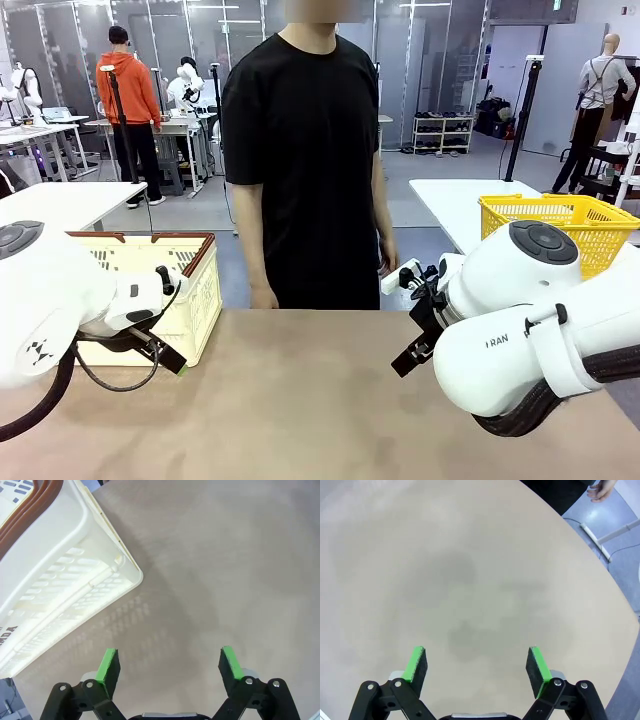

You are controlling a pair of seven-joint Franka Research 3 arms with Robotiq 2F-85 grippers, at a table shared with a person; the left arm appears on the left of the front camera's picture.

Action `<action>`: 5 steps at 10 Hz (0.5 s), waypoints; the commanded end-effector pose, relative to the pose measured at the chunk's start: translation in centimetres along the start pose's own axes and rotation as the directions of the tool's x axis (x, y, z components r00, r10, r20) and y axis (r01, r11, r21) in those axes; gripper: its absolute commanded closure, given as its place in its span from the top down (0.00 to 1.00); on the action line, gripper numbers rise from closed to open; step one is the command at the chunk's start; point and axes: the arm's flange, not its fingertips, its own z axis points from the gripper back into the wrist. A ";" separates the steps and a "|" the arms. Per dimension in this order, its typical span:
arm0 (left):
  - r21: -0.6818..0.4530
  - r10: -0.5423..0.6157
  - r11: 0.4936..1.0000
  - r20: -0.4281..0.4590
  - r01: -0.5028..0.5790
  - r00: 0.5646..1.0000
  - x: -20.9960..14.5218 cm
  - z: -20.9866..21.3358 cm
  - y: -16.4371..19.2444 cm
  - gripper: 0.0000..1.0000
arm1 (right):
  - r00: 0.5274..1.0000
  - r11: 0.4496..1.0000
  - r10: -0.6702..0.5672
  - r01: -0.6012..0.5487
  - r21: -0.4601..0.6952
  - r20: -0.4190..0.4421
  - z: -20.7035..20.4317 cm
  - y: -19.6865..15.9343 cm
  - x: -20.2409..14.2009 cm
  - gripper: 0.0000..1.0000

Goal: Place the drinks into the Shopping basket.
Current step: Pick up one drink and place it into the Shopping basket.

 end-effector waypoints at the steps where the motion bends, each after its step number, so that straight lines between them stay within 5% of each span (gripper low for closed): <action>1: 0.000 0.001 1.000 0.000 -0.001 1.000 0.0 0.0 0.1 1.00 | 1.000 1.000 -0.004 0.004 0.001 0.000 0.0 0.0 0.0 1.00; 5: 0.000 0.001 1.000 0.000 -0.001 1.000 0.0 0.0 0.1 1.00 | 1.000 1.000 -0.004 0.004 0.001 0.000 0.0 0.0 0.0 1.00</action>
